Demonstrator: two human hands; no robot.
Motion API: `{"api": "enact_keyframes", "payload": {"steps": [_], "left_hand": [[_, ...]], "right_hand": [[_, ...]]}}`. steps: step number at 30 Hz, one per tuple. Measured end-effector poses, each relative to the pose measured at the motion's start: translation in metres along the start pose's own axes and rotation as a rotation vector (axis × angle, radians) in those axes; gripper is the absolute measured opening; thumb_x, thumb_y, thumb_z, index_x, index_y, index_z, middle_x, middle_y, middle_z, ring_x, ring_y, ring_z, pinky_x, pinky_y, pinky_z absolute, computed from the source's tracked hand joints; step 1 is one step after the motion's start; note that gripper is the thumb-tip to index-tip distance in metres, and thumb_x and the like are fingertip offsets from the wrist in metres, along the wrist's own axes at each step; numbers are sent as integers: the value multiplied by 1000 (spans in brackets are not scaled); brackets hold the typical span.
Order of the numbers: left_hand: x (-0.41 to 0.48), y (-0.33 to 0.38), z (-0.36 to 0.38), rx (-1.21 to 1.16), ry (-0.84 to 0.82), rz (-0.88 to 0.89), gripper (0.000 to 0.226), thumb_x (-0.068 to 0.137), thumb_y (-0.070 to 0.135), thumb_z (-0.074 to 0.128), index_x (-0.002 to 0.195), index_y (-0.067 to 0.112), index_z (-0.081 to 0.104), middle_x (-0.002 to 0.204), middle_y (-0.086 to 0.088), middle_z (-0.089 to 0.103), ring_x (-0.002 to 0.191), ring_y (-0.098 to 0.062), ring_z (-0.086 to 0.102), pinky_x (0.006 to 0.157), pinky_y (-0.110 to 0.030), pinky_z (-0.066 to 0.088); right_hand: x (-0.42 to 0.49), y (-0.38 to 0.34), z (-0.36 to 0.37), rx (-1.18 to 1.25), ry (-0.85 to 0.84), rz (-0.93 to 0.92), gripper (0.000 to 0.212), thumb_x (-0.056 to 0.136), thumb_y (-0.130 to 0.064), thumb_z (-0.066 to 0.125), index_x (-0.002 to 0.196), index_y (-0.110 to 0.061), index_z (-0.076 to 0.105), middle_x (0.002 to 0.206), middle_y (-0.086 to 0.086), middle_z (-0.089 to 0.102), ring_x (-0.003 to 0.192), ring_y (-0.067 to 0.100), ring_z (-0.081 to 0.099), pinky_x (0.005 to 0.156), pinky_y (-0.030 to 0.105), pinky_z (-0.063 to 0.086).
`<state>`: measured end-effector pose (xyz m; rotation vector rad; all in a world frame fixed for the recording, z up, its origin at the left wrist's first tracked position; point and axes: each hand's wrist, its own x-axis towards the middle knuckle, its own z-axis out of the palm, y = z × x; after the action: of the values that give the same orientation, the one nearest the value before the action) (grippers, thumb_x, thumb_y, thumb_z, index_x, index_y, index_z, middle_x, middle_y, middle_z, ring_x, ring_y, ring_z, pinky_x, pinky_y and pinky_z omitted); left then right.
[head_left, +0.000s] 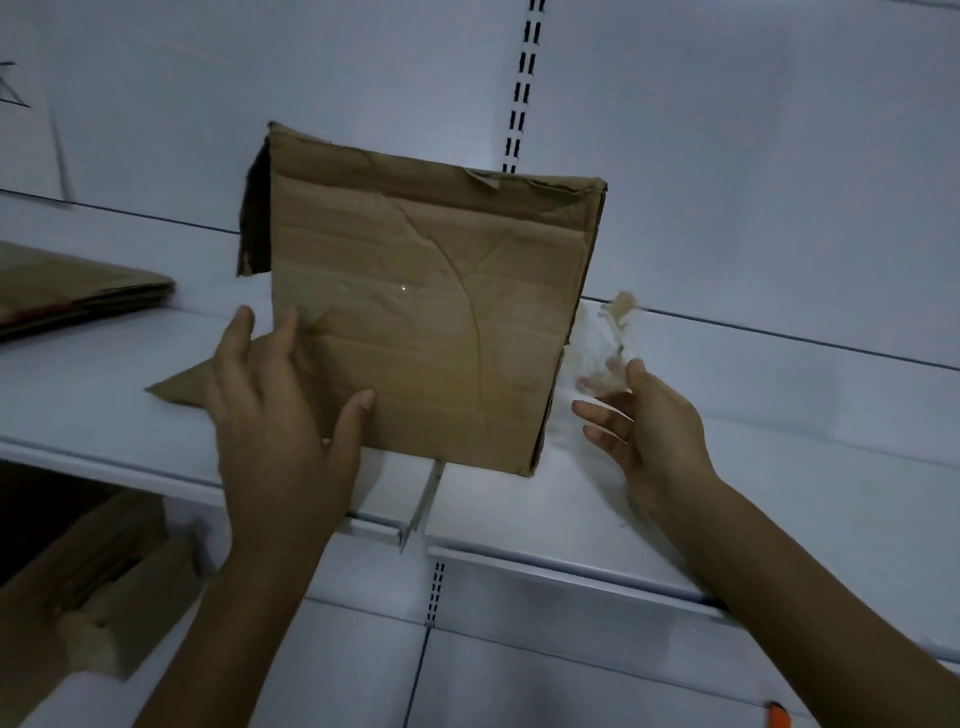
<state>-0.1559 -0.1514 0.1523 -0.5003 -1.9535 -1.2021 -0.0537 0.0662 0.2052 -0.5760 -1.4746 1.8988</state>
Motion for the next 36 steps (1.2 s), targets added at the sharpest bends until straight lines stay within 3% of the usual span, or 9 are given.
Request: {"api": "enact_keyframes", "payload": {"steps": [4,8,11,14,19,23,27,31,36], "left_hand": [[-6,3,1,68,102,62,54,87,31,60,132,6,45,148,-21,29,133,-31,27,98,-57,39],[-26,32,5,-16,53,78,57,90,46,49,132,9,46,151,-18,26,135,-28,29,101,-50,39],[-37,73,11,-150,-15,93,66,87,58,43,143,24,32,157,-3,13,140,-11,20,103,-34,32],[-32,113,13,-184,-2,112,66,88,57,43,145,36,17,159,5,2,145,-12,12,110,-42,29],[14,149,9,499,62,527,76,89,53,51,150,24,18,159,-13,6,147,-28,5,113,-59,12],[44,134,-7,829,-26,612,85,80,50,67,147,16,29,152,-16,31,141,-31,15,106,-64,29],[44,117,-33,970,-113,578,86,78,67,56,145,17,35,152,-16,28,140,-36,18,96,-56,42],[48,93,-78,1074,-136,505,86,81,73,35,148,19,28,158,-12,15,145,-35,7,102,-58,34],[27,91,-95,917,-36,175,81,81,45,54,150,19,21,160,-9,-4,147,-30,-6,113,-61,19]], "right_hand": [[-7,4,6,-85,-154,38,19,93,-7,53,107,-10,66,103,10,71,73,18,68,50,21,53],[-15,11,10,-151,-276,-51,19,94,-17,56,112,-15,61,99,10,71,73,20,66,56,30,51],[-19,21,8,-251,-348,-239,28,93,-26,60,119,-23,51,100,2,66,81,15,66,59,25,51],[-18,26,5,-337,-426,-438,47,89,-23,65,129,-26,40,111,-10,58,93,2,59,72,17,52],[-16,24,1,-791,-521,-775,71,85,-39,66,143,-26,26,127,-2,40,91,14,55,73,29,47],[9,8,-13,-912,-422,-1085,104,74,-67,59,151,-17,10,155,12,18,130,27,38,96,36,42],[50,14,-51,-1056,-640,-1535,56,84,-48,52,135,-23,47,143,14,46,111,26,59,86,36,50],[51,11,-61,-1087,-691,-1528,28,80,-41,46,94,-34,68,112,-5,65,71,10,64,62,23,50],[14,1,-51,-702,-737,-1150,44,78,-65,49,114,-40,51,82,-32,53,62,7,55,54,13,39]]}}
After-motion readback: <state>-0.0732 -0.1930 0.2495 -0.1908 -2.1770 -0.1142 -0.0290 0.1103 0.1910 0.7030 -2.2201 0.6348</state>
